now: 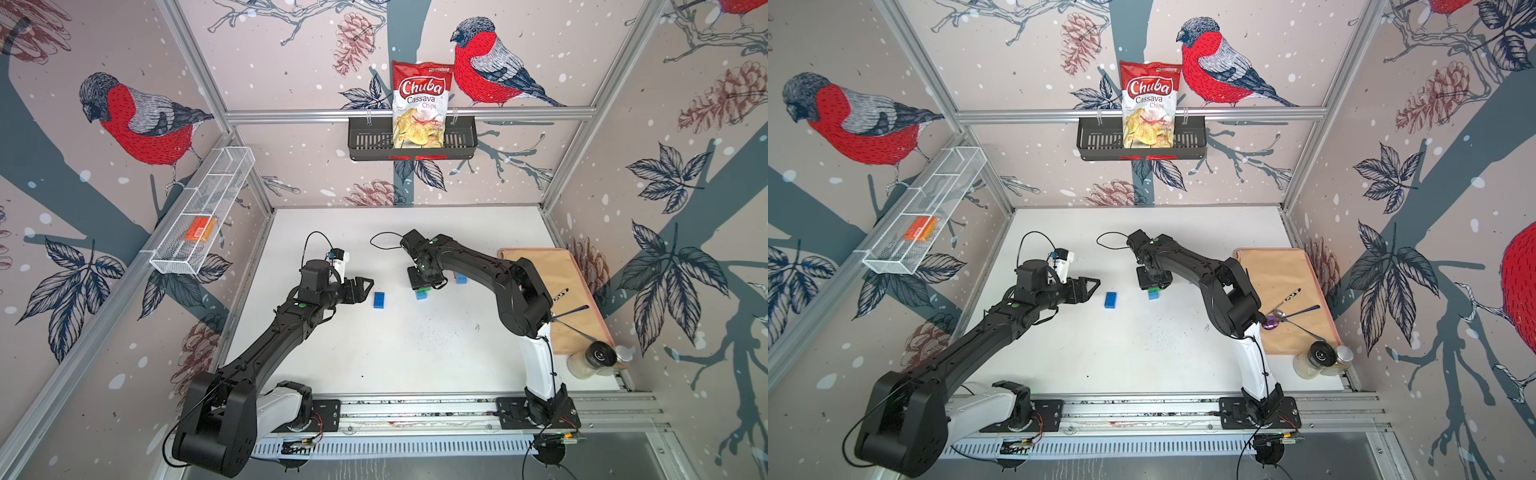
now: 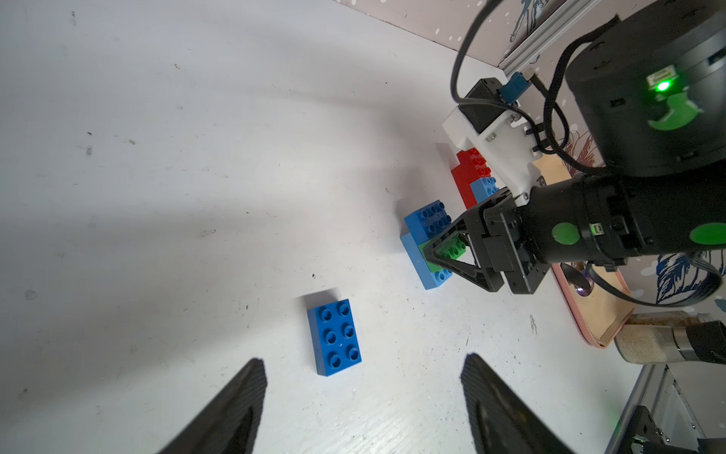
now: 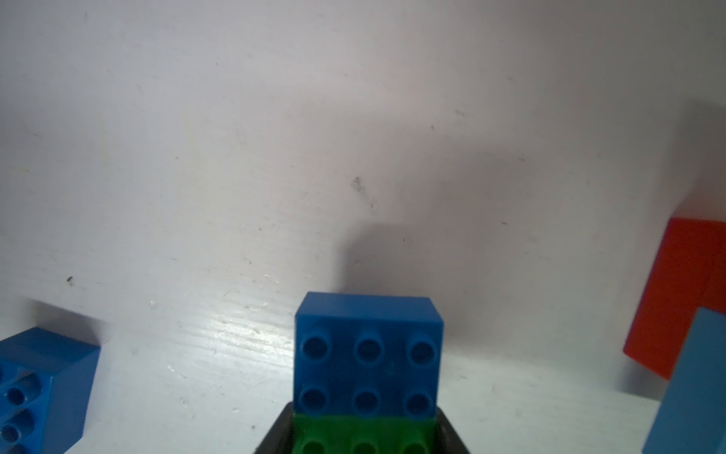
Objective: Assemble a rectangle with lego
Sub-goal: Assemble the lego brick with the lego brick.
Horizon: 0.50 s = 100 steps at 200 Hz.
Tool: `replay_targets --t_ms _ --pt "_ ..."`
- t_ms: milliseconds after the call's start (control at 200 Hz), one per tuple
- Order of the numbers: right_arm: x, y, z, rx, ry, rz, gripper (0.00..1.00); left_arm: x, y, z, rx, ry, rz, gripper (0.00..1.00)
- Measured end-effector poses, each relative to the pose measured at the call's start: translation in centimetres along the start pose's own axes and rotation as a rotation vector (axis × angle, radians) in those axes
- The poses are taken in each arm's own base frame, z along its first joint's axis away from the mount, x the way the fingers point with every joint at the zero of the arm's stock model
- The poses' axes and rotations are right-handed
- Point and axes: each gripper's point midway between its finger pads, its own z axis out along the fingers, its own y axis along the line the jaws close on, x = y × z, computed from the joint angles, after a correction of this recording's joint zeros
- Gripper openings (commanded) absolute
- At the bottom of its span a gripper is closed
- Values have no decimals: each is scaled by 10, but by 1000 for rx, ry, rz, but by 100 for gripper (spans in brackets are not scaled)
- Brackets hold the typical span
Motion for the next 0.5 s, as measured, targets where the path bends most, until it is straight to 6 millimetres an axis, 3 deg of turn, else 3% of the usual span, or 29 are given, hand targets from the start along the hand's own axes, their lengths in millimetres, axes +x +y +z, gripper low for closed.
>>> replay_targets --t_ms 500 --pt "4 -6 12 47 10 -4 47 0 0 0 0 0 0 79"
